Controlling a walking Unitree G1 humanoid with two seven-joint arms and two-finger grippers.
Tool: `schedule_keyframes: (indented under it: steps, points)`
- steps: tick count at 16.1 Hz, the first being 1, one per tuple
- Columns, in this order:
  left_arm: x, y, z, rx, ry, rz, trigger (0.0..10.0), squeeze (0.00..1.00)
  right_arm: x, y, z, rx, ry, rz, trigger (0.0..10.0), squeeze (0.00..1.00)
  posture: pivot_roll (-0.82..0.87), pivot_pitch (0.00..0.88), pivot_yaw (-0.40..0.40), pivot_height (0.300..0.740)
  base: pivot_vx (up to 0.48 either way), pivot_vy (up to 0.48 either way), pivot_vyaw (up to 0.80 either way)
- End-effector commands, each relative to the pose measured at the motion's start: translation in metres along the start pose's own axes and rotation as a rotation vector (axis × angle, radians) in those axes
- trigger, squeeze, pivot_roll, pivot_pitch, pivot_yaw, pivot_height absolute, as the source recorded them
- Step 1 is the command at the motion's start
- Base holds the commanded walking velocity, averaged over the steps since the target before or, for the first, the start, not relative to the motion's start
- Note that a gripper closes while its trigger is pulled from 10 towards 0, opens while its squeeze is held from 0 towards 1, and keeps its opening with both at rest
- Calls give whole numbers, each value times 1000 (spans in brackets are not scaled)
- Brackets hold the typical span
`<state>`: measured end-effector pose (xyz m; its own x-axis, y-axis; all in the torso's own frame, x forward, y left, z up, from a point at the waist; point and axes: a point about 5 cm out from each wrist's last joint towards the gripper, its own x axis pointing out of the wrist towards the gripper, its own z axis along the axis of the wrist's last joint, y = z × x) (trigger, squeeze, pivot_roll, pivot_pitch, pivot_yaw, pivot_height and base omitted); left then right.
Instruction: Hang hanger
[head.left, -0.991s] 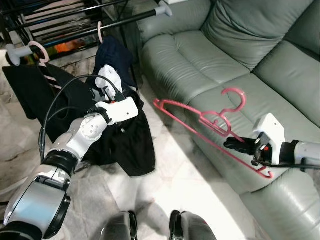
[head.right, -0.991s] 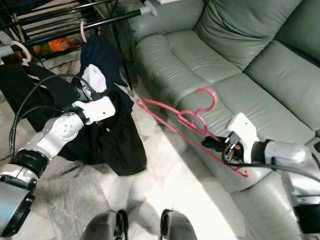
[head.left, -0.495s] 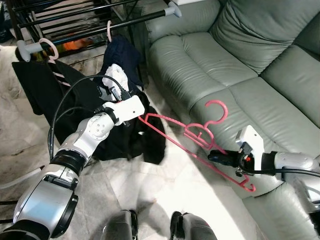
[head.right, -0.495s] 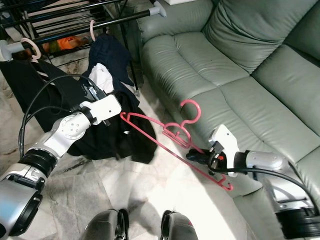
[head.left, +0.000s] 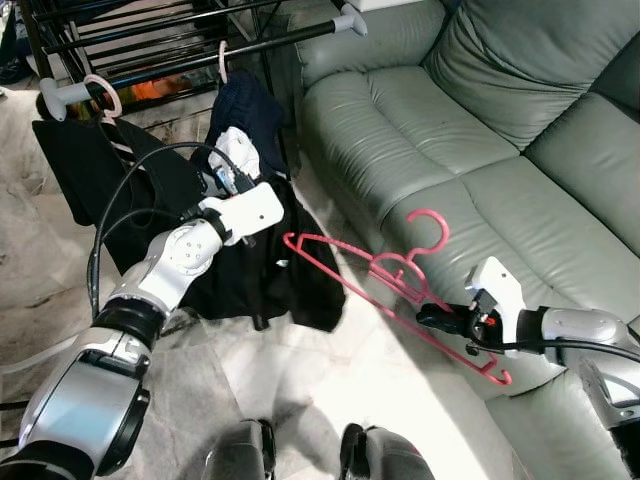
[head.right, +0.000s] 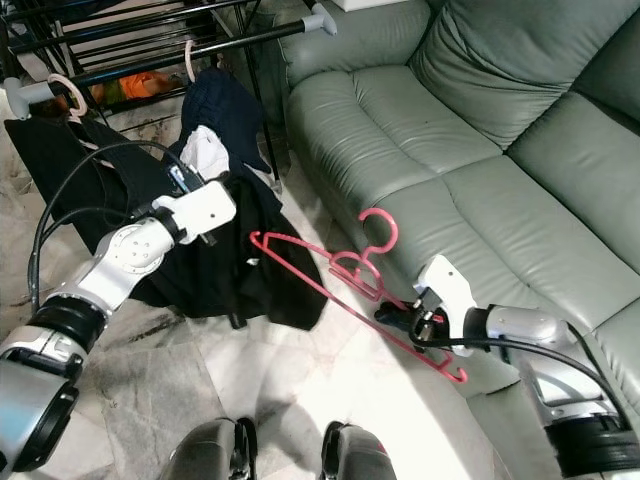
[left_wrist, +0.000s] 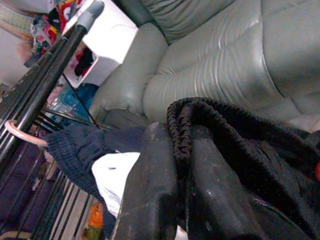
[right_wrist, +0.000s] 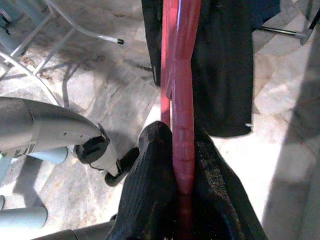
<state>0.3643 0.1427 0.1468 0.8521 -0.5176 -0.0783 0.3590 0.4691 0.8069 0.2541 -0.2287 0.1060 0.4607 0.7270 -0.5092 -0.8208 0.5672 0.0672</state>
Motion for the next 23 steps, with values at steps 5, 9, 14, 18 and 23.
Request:
schedule_keyframes:
  steps: [5, 9, 14, 18, 23]
  points:
    - [0, -7, 10, 6, -68, -39, 10000, 0, 5, -2, -11, -4, 34, -41, 10000, 0, -76, 111, 5, 740, 0, 0, 0]
    - [2, -12, 21, -27, -117, -55, 10000, 0, 13, -3, -14, 15, 16, -76, 10000, 0, -71, 114, 6, 740, 0, 0, 0]
    - [2, -12, 21, -27, -117, -55, 10000, 0, 13, -3, -14, 15, 16, -76, 10000, 0, -71, 114, 6, 740, 0, 0, 0]
    - [2, -12, 21, -27, -117, -55, 10000, 0, 13, -3, -14, 15, 16, -76, 10000, 0, -71, 114, 6, 740, 0, 0, 0]
    - [2, -12, 21, -27, -117, -55, 10000, 0, 13, -3, -14, 15, 16, -76, 10000, 0, -71, 114, 6, 740, 0, 0, 0]
